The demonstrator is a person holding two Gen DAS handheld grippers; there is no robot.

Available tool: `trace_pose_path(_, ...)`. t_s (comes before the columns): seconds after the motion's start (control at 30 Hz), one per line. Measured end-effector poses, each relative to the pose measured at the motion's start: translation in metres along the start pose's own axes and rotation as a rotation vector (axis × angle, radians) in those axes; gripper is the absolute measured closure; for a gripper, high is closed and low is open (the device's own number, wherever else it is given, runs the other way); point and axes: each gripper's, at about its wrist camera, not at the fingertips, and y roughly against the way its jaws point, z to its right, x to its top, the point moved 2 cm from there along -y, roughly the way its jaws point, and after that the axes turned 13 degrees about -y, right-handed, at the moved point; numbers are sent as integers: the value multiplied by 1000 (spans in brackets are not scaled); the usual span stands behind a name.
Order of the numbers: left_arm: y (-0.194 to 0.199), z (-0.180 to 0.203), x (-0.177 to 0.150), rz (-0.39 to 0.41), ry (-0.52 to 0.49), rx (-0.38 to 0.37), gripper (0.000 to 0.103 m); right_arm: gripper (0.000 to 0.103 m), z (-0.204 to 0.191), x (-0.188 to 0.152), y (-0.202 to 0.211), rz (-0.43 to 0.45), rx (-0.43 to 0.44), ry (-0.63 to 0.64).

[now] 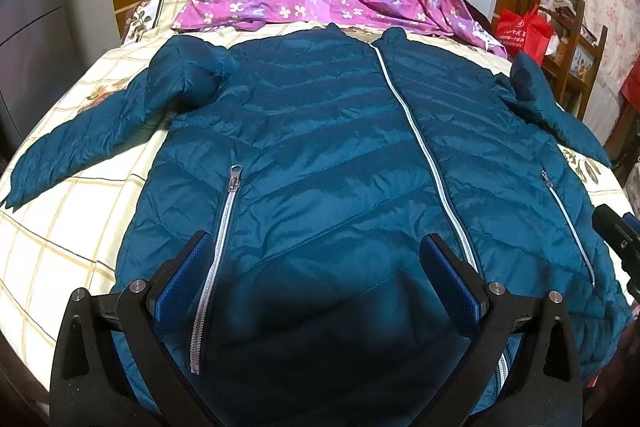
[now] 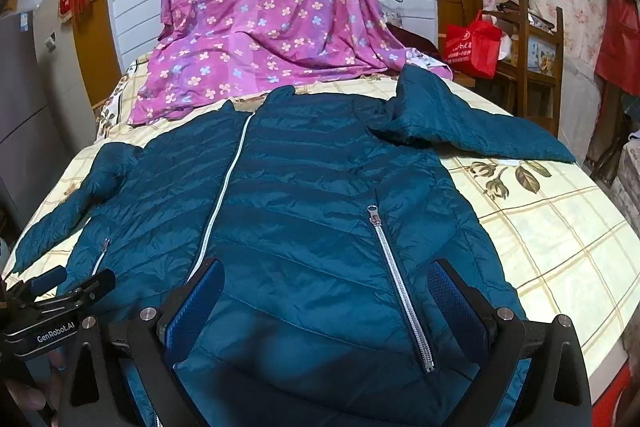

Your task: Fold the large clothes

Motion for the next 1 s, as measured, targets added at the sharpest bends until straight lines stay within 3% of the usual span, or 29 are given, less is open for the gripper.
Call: trace_pose_path(1.0, -5, -4, -5, -1, -6, 5, 0, 2, 2, 3, 4, 4, 11, -18)
